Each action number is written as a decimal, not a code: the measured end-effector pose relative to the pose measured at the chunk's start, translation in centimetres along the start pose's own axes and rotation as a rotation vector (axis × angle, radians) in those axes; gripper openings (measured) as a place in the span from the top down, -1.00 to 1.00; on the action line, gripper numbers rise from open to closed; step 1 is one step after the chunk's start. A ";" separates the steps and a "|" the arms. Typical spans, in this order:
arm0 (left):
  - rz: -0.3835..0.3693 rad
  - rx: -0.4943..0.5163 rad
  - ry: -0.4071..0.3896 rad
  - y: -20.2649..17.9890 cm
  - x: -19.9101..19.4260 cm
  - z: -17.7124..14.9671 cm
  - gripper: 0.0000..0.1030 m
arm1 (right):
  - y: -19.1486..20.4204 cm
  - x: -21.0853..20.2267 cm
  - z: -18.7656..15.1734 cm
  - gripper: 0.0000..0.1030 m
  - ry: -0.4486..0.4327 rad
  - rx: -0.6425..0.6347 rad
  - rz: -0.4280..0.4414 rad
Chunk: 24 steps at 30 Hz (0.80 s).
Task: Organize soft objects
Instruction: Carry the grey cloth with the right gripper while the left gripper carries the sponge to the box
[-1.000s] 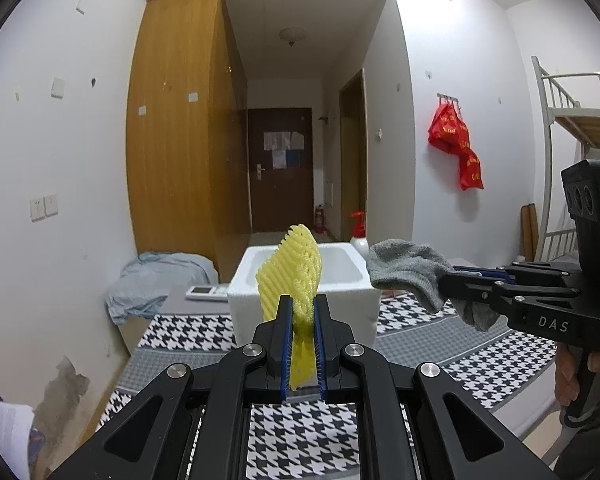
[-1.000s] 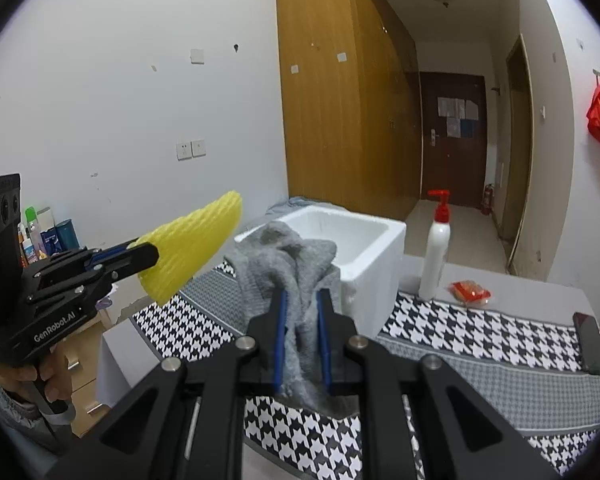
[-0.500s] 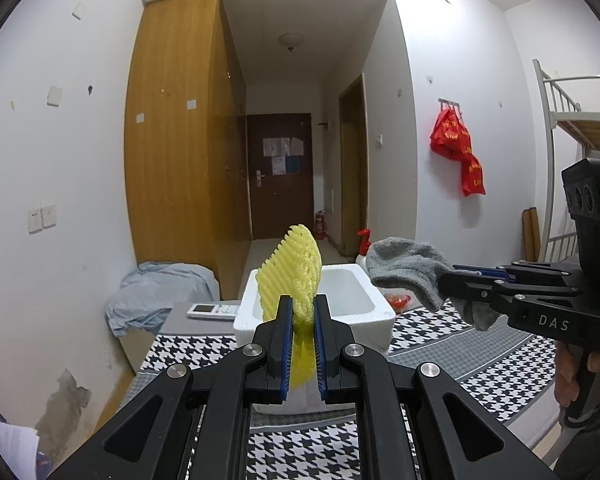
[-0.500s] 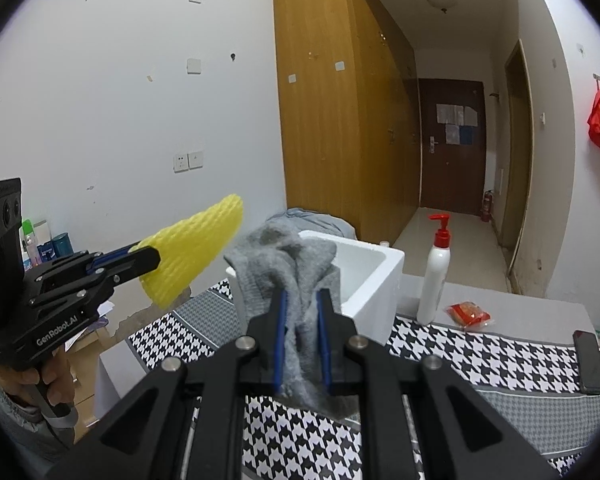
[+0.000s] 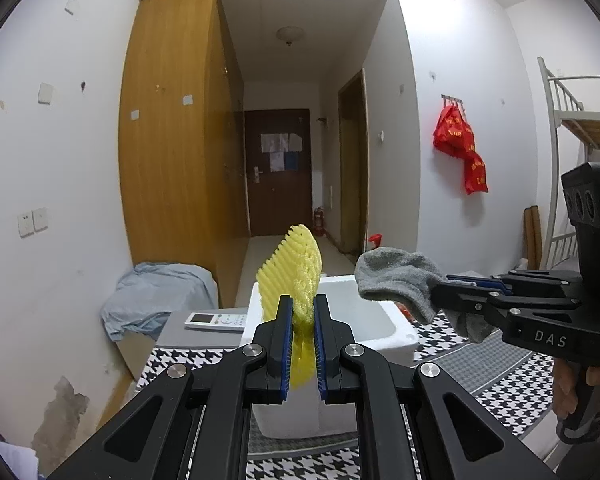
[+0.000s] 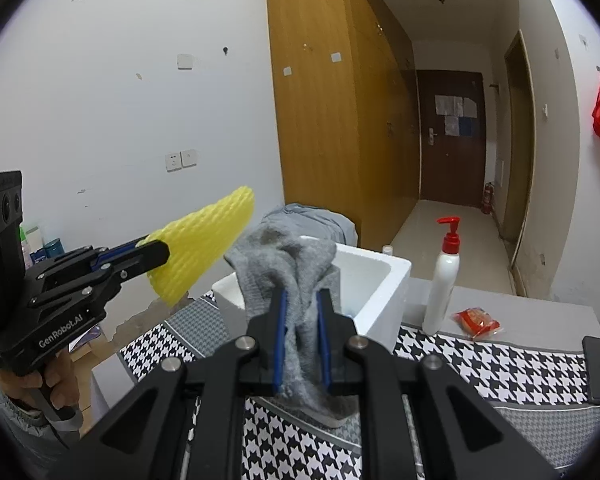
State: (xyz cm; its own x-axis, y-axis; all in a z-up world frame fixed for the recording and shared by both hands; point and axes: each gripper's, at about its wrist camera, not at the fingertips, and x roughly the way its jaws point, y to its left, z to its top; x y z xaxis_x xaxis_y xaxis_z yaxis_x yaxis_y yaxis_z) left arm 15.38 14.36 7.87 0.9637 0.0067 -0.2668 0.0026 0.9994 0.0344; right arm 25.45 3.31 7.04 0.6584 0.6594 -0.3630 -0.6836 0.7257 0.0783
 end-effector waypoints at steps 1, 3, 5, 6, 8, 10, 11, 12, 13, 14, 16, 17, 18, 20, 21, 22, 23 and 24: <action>0.000 0.001 0.001 0.1 0.3 0.1 0.80 | 0.0 0.2 0.1 0.65 0.000 0.001 0.000; -0.003 0.003 0.007 0.4 1.3 0.2 0.80 | 0.0 0.8 0.3 0.65 0.002 0.001 -0.007; -0.016 -0.001 0.012 0.9 1.9 0.2 0.80 | 0.0 1.3 0.5 0.65 0.006 0.004 -0.016; -0.018 -0.002 0.012 1.0 2.2 0.4 0.80 | 0.0 1.5 0.5 0.65 0.008 0.004 -0.019; -0.021 0.005 0.008 1.2 2.7 0.6 0.80 | 0.0 1.8 0.7 0.65 0.011 0.008 -0.035; -0.046 0.008 0.015 1.3 3.5 0.8 0.80 | -0.1 1.8 0.6 0.65 0.012 0.015 -0.052; -0.053 0.007 0.018 1.3 3.9 0.9 0.80 | -0.2 1.6 0.6 0.65 0.011 0.020 -0.064; -0.064 0.006 0.024 1.3 4.4 1.0 0.80 | -0.3 1.5 0.6 0.65 0.010 0.023 -0.073; -0.072 0.006 0.030 1.2 4.9 1.0 0.80 | -0.4 1.4 0.6 0.65 0.010 0.026 -0.085; -0.089 0.005 0.036 1.0 5.4 1.1 0.80 | -0.5 1.1 0.6 0.65 0.006 0.031 -0.099; -0.106 0.007 0.042 0.8 5.9 0.9 0.80 | -0.6 0.7 0.6 0.65 0.004 0.035 -0.119; -0.112 0.007 0.049 0.5 6.3 0.9 0.80 | -0.7 0.5 0.5 0.65 0.003 0.037 -0.128; -0.123 0.006 0.056 0.3 6.7 0.9 0.80 | -0.8 0.2 0.5 0.65 0.001 0.041 -0.139; -0.135 0.007 0.064 0.1 7.1 0.7 0.80 | -1.0 0.0 0.4 0.65 -0.001 0.048 -0.154; -0.146 0.006 0.070 -0.1 7.3 0.7 0.80 | -1.1 -0.1 0.3 0.65 -0.001 0.053 -0.164; -0.154 0.004 0.073 -0.2 7.4 0.7 0.80 | -1.2 -0.2 0.4 0.65 -0.001 0.056 -0.170; -0.165 0.004 0.075 -0.4 7.6 0.7 0.80 | -1.2 -0.3 0.3 0.65 -0.002 0.058 -0.174; -0.170 0.009 0.074 -0.5 7.6 0.7 0.80 | -1.4 -0.3 0.3 0.65 -0.002 0.062 -0.178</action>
State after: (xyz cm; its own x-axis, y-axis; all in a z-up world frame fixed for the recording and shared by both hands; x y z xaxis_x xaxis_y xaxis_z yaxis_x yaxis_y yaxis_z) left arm 22.87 13.84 6.46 0.9270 -0.1599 -0.3392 0.1668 0.9860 -0.0091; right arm 26.25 2.16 7.36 0.7680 0.5195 -0.3745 -0.5352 0.8418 0.0700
